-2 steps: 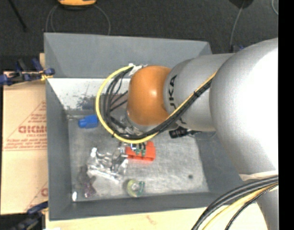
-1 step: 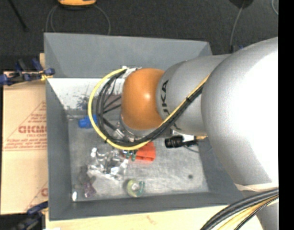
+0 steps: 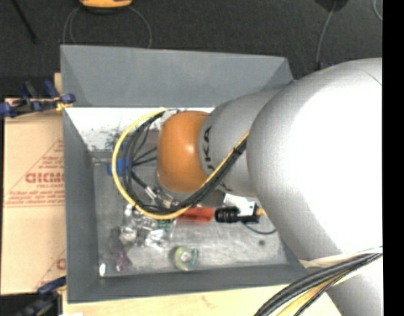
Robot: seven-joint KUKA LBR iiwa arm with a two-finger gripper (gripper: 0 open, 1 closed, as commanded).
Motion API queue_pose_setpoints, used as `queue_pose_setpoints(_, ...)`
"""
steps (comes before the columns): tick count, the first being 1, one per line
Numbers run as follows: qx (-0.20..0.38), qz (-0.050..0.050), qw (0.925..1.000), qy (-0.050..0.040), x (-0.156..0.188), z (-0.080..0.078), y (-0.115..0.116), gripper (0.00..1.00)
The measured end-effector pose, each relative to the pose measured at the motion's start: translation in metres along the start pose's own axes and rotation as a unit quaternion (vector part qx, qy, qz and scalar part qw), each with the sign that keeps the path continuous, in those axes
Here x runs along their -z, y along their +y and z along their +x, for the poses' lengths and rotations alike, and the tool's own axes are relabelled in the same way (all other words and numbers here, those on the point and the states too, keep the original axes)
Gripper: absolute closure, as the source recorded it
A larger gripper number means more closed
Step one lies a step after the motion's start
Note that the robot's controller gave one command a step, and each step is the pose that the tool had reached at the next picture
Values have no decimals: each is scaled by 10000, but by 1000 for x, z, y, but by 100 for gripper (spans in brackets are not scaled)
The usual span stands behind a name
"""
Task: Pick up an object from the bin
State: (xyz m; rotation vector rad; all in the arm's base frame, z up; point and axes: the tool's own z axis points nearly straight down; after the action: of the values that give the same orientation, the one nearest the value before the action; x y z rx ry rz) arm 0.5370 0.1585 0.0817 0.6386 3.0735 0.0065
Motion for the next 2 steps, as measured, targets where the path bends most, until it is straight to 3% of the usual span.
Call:
queue_pose_setpoints(1,-881,11,9961,54,-1,-3,-5,0)
queue_pose_setpoints(2,-868,-16,9962,69,1,-1,-1,100)
